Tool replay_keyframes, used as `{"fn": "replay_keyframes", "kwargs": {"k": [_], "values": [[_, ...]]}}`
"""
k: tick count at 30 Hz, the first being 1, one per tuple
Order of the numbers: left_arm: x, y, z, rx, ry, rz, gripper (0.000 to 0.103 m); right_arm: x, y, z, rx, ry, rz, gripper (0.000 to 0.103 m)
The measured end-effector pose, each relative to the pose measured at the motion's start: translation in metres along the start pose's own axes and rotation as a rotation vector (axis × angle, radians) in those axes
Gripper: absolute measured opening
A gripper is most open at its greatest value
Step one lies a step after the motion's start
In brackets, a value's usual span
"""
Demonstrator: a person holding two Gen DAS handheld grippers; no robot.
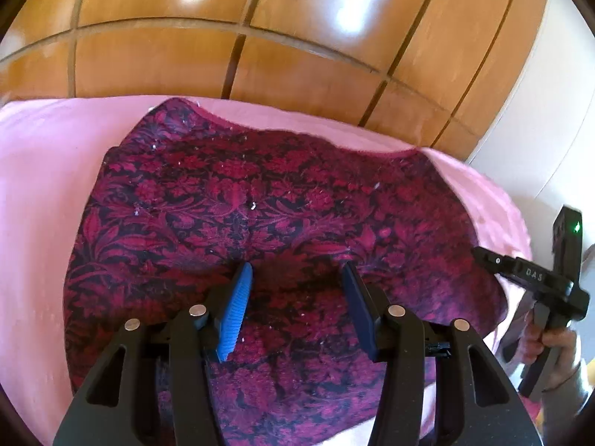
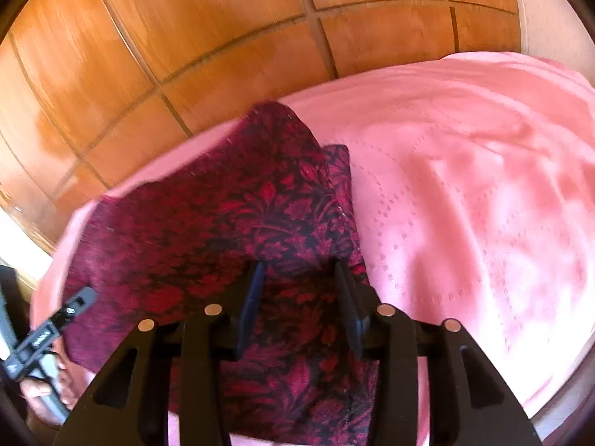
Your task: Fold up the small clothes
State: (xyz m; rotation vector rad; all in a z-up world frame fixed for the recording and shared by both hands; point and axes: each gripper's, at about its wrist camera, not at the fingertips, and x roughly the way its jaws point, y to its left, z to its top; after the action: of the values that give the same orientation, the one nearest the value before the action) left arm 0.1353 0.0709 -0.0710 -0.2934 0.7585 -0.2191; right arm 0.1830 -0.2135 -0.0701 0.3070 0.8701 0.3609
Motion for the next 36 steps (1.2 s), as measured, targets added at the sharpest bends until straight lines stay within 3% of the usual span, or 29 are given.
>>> {"fn": "replay_keyframes", "kwargs": {"k": [2, 3, 6, 9, 13, 18, 20, 22, 27, 32, 36], "values": [[-0.009, -0.001, 0.0, -0.006, -0.015, -0.002, 0.05, -0.014, -0.004, -0.002, 0.017, -0.018, 0.051, 0.074], [-0.013, 0.001, 0.0, -0.01, -0.023, -0.002, 0.05, -0.02, -0.005, -0.004, 0.018, -0.03, 0.045, 0.082], [-0.027, 0.001, -0.003, -0.039, -0.049, -0.047, 0.05, -0.028, -0.016, -0.011, 0.029, -0.023, 0.046, 0.084], [-0.034, -0.006, -0.007, -0.033, -0.056, -0.085, 0.05, -0.019, -0.037, -0.021, 0.118, 0.046, 0.134, 0.084], [-0.023, -0.023, -0.01, 0.024, -0.029, -0.089, 0.05, -0.004, -0.048, -0.034, 0.175, 0.11, 0.208, 0.074], [0.01, -0.023, -0.014, 0.019, 0.056, -0.059, 0.05, 0.0, -0.049, -0.034, 0.158, 0.141, 0.249, 0.064], [0.015, -0.021, -0.013, 0.0, 0.055, -0.067, 0.05, 0.001, -0.046, -0.033, 0.14, 0.151, 0.247, 0.043], [0.018, -0.019, -0.01, -0.006, 0.064, -0.075, 0.05, -0.004, -0.037, -0.029, 0.119, 0.154, 0.24, 0.033], [0.018, -0.003, -0.006, -0.069, 0.071, -0.144, 0.05, -0.032, -0.016, -0.012, 0.102, 0.115, 0.304, 0.028], [0.018, 0.005, -0.006, -0.095, 0.064, -0.177, 0.05, -0.069, 0.049, 0.01, -0.015, 0.026, 0.444, 0.025], [0.007, 0.018, -0.006, -0.119, 0.051, -0.22, 0.05, -0.066, 0.123, 0.014, -0.158, 0.024, 0.535, 0.024]]}}
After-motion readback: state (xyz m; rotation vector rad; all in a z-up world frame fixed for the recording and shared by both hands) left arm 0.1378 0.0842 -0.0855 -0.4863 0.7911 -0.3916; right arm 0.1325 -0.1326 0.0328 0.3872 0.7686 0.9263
